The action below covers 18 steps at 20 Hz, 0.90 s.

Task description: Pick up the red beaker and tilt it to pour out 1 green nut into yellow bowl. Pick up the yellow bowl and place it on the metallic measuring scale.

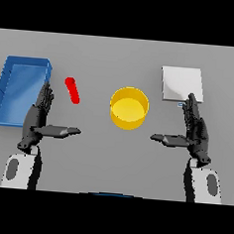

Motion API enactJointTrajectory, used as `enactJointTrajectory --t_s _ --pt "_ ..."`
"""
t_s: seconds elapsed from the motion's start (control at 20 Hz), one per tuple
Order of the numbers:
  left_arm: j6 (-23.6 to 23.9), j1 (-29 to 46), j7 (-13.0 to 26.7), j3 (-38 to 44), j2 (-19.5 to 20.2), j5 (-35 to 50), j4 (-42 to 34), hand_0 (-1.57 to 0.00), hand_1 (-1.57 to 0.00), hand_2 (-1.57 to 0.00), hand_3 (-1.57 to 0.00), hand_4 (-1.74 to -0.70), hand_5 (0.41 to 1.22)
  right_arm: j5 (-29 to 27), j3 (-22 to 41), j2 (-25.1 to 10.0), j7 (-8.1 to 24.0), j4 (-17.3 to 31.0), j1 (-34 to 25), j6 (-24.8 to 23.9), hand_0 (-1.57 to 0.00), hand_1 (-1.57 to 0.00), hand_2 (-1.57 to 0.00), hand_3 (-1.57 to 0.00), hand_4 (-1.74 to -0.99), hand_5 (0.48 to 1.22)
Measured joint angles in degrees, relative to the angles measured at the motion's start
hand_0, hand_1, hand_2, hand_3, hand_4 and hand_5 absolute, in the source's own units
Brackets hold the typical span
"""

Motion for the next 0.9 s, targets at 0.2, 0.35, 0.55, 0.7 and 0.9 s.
enactJointTrajectory --t_s 0.2,0.35,0.55,0.7,0.9 --pt "-0.2 -0.5 0.2 0.5 0.5 0.4 0.4 0.00 0.00 0.00 0.00 -1.20 0.652 -0.3 -0.4 -0.4 0.2 0.4 -0.5 0.1 0.00 0.00 0.00 0.00 -1.245 0.681" --pt "-0.8 1.1 -1.0 -1.0 2.3 -1.9 -1.4 0.00 0.00 0.00 0.00 -1.21 0.649 5.2 1.9 -2.7 -5.2 -1.6 1.7 -0.6 0.00 0.00 0.00 0.00 -1.242 0.678" --pt "-1.2 3.4 3.0 -4.2 4.6 -5.6 -7.2 0.00 0.00 0.00 0.00 -1.22 0.660 13.2 5.4 -5.3 -5.7 -5.7 4.2 -2.4 0.00 0.00 0.00 0.00 -1.235 0.678" --pt "-1.9 3.9 3.2 -4.5 5.1 -5.8 -7.1 0.00 0.00 0.00 0.00 -1.24 0.668 13.6 6.3 -4.9 -6.7 -6.6 6.1 -2.1 0.00 0.00 0.00 0.00 -1.250 0.681" --pt "-2.0 -0.3 3.9 -5.3 3.5 -6.8 -2.1 0.00 0.00 0.00 0.00 -1.33 0.713 11.1 6.3 -4.4 -5.6 -7.9 5.6 -0.4 0.00 0.00 0.00 0.00 -1.280 0.679"
